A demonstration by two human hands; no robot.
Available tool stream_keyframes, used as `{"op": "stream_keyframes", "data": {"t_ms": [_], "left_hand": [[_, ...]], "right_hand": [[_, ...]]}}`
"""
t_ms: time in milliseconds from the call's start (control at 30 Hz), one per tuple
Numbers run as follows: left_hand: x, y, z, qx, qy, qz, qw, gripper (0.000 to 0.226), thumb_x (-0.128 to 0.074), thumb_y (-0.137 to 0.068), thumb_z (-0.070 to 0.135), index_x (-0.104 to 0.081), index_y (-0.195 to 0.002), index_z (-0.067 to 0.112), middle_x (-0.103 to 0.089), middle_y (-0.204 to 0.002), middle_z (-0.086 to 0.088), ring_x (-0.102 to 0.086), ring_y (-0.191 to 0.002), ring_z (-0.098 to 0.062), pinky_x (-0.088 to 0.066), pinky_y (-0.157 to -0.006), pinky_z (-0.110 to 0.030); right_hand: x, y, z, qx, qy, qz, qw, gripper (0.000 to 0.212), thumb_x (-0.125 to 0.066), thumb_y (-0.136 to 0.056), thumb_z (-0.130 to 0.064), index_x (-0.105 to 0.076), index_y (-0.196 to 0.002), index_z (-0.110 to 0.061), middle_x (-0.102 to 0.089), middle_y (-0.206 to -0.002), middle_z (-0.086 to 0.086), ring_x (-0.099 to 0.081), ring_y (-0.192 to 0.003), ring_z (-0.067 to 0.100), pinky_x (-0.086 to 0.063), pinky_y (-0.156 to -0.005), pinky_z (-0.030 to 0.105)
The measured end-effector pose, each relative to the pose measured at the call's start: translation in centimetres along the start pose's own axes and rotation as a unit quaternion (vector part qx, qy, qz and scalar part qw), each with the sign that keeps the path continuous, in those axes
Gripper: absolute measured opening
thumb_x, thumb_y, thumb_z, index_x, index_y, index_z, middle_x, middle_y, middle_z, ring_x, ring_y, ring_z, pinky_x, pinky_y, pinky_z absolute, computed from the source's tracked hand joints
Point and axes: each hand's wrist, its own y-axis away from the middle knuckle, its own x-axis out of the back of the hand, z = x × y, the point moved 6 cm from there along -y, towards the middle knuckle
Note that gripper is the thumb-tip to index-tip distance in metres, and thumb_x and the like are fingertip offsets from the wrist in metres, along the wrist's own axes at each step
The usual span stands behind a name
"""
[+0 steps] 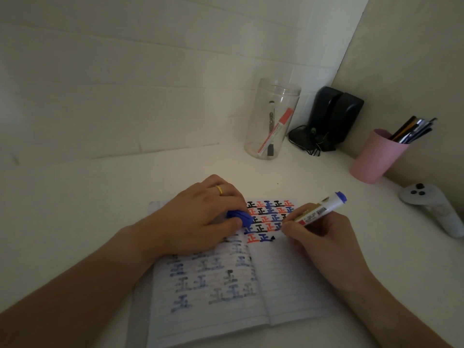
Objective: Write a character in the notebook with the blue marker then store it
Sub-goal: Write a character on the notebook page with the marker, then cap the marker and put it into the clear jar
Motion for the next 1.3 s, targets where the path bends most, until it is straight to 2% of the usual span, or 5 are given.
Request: {"op": "stream_keyframes", "data": {"t_ms": [133, 467, 700, 1033, 1300], "left_hand": [[0.2, 0.2, 0.1, 0.015, 0.003, -0.012, 1.0, 0.031, -0.047, -0.096, 0.035, -0.065, -0.12, 0.029, -0.064, -0.127, 0.012, -0.047, -0.122, -0.01, -0.043, -0.103, -0.037], [1.0, 0.6, 0.2, 0.046, 0.016, 0.051, 0.997, 0.034, -0.041, -0.102, 0.04, -0.059, -0.128, 0.03, -0.056, -0.12, 0.009, -0.05, -0.111, -0.009, -0.047, -0.095, -0.031], [1.9, 0.2, -0.8, 0.091, 0.042, 0.146, 0.984, 0.024, -0.062, -0.097, 0.029, -0.062, -0.121, 0.026, -0.065, -0.112, 0.01, -0.059, -0.1, -0.004, -0.048, -0.09, -0.021], [2.4, 0.3, 0.0, 0.076, 0.041, 0.151, 0.985, 0.018, -0.06, -0.098, 0.029, -0.063, -0.115, 0.024, -0.066, -0.109, 0.009, -0.059, -0.098, -0.006, -0.046, -0.085, -0.016], [3.0, 0.6, 1.0, 0.091, 0.177, 0.165, 0.966, 0.022, -0.059, -0.094, 0.04, -0.067, -0.107, 0.024, -0.074, -0.09, 0.012, -0.068, -0.078, -0.009, -0.05, -0.071, -0.013]], "right_hand": [[1.2, -1.3, -0.9, -0.092, -0.155, 0.021, 0.983, 0.014, -0.075, -0.082, -0.014, -0.07, -0.073, -0.005, -0.06, -0.058, 0.006, -0.049, -0.054, 0.017, -0.038, -0.052, 0.028], [0.3, -3.2, -2.1, -0.014, -0.286, 0.085, 0.954, 0.014, -0.067, -0.091, -0.01, -0.075, -0.102, -0.007, -0.077, -0.088, 0.014, -0.071, -0.079, 0.024, -0.055, -0.067, 0.031], [-0.6, -2.9, -1.1, 0.009, -0.278, 0.047, 0.959, 0.009, -0.068, -0.09, -0.007, -0.074, -0.095, -0.008, -0.08, -0.085, 0.018, -0.077, -0.08, 0.029, -0.058, -0.07, 0.033], [-0.9, -2.7, -0.9, 0.028, -0.239, 0.006, 0.971, 0.007, -0.07, -0.087, -0.006, -0.076, -0.09, -0.005, -0.077, -0.073, 0.013, -0.073, -0.07, 0.02, -0.056, -0.067, 0.03], [-1.6, -2.0, -2.0, 0.043, -0.265, -0.08, 0.96, 0.034, -0.079, -0.07, -0.025, -0.078, -0.096, -0.004, -0.079, -0.085, 0.022, -0.076, -0.076, 0.029, -0.061, -0.068, 0.031]]}}
